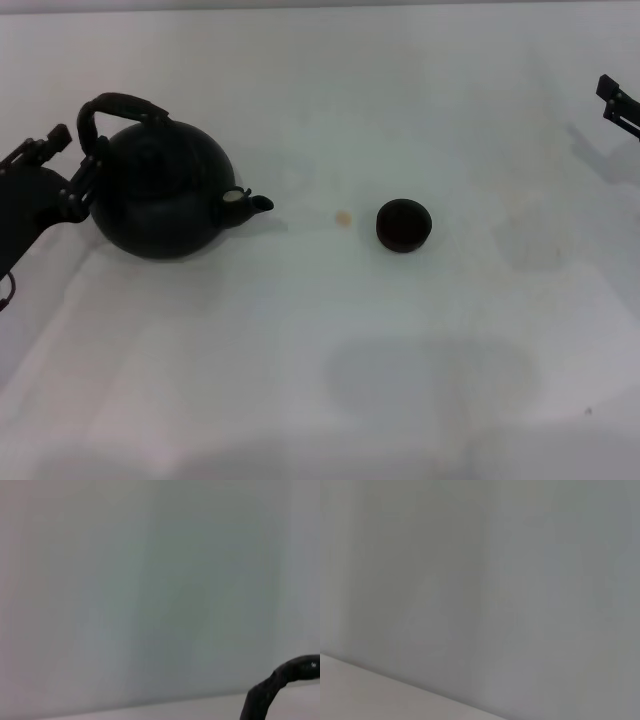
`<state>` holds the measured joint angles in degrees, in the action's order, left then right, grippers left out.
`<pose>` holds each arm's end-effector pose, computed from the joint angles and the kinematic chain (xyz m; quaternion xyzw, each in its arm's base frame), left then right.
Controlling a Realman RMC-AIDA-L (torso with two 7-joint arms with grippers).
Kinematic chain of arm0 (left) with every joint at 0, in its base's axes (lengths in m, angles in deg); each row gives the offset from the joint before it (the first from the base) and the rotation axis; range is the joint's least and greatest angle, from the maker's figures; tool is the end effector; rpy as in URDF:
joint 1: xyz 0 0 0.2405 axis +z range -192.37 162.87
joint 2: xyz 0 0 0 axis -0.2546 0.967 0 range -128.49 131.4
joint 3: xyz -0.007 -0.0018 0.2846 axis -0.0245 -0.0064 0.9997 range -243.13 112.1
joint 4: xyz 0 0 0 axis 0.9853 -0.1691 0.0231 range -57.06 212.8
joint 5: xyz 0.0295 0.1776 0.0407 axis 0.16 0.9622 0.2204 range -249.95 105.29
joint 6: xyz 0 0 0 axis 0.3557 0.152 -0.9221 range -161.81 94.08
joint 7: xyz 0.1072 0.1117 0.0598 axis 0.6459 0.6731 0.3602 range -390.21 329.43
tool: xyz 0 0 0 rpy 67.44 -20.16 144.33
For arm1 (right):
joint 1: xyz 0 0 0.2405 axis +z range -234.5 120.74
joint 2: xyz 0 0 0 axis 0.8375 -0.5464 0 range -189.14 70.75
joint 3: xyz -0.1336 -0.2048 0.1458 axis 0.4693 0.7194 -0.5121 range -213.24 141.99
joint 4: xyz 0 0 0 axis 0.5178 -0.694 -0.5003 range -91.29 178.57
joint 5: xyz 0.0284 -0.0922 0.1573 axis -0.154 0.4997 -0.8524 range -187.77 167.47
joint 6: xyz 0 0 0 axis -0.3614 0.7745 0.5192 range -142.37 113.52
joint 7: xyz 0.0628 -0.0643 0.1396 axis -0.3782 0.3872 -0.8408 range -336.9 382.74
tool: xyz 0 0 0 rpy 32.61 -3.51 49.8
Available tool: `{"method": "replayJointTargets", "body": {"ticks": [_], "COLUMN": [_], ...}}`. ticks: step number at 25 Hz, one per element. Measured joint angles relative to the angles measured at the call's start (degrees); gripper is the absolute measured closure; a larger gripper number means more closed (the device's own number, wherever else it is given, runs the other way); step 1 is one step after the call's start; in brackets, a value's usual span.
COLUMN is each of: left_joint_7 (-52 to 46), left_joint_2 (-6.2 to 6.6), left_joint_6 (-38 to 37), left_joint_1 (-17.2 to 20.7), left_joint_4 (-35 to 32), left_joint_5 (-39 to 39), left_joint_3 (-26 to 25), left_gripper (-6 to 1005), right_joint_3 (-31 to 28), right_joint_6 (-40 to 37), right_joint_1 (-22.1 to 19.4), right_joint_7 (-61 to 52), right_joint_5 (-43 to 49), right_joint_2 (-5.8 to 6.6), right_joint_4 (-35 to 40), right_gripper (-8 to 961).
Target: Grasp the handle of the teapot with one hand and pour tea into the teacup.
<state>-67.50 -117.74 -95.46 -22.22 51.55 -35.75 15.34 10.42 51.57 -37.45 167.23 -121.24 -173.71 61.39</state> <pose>-0.3511 0.2810 -0.0325 -0.7889 -0.2695 -0.2912 0.4692 0.3676 0.3322 0.0183 -0.8134 0.1974 0.2289 0.4969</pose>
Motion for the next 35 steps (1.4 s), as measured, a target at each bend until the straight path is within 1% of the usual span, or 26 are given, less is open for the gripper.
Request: {"method": "replayJointTargets", "body": {"ticks": [4,5,6,12,15,17,20,23,24,25,26,29,33,35], "left_joint_7": [2.4,3.9,4.3,7.7,11.0,13.3,14.2,14.4,14.4,14.5,15.1,15.6,15.6,15.4], "left_joint_2": [-0.10,-0.18,-0.18,0.09,0.18,0.19,0.20,0.19,0.19,0.19,0.19,0.22,0.46,0.59], "left_joint_6": [-2.6,-4.7,-5.2,-11.9,-15.9,-18.8,-22.2,-23.3,-23.3,-23.3,-23.1,-23.0,-23.2,-24.2], "left_joint_1": [1.1,2.3,2.6,6.6,8.6,9.6,9.7,9.1,9.1,8.7,7.6,6.3,5.8,5.8], "left_joint_4": [0.4,0.6,0.7,1.2,2.8,5.2,9.0,12.2,12.2,13.3,16.0,18.6,19.7,19.5], "left_joint_5": [-2.2,-4.1,-4.6,-8.3,-11.3,-14.7,-19.1,-20.9,-20.9,-21.3,-22.8,-24.9,-27.1,-27.3], "left_joint_3": [0.0,0.0,0.0,0.0,0.0,0.0,0.0,0.0,0.0,0.0,-0.1,-0.1,-0.3,-1.5], "left_gripper": [520,496,472,233,184,152,154,156,156,157,157,158,160,161], "right_joint_3": [0.0,0.0,0.0,-0.1,-0.2,-0.4,-1.1,-1.9,-2.0,-2.1,-2.2,-2.3,-2.3,-2.3], "right_joint_6": [0.0,0.0,0.0,0.3,0.3,0.3,0.4,1.0,1.6,2.5,3.2,5.9,10.3,13.7], "right_joint_1": [0.0,0.0,0.0,0.0,-0.2,-0.5,-0.9,-1.2,-1.2,-1.2,-1.3,-1.4,-1.4,-1.4], "right_joint_7": [0.0,0.0,0.0,0.0,0.0,0.0,0.1,0.6,0.9,1.3,1.6,2.9,4.1,4.3], "right_joint_5": [0.0,0.0,0.0,0.0,0.0,0.0,-0.6,-0.8,-0.8,-0.9,-0.9,-2.1,-3.8,-4.3], "right_joint_2": [0.00,0.00,0.00,0.00,0.00,0.00,-0.06,-0.20,-0.26,-0.33,-0.37,-0.49,-0.59,-0.61], "right_joint_4": [0.0,0.0,0.0,0.0,0.0,0.0,0.0,-0.2,-0.5,-0.8,-1.0,-2.8,-6.2,-8.1], "right_gripper": [95,95,95,95,95,95,95,95,95,95,95,95,95,95]}}
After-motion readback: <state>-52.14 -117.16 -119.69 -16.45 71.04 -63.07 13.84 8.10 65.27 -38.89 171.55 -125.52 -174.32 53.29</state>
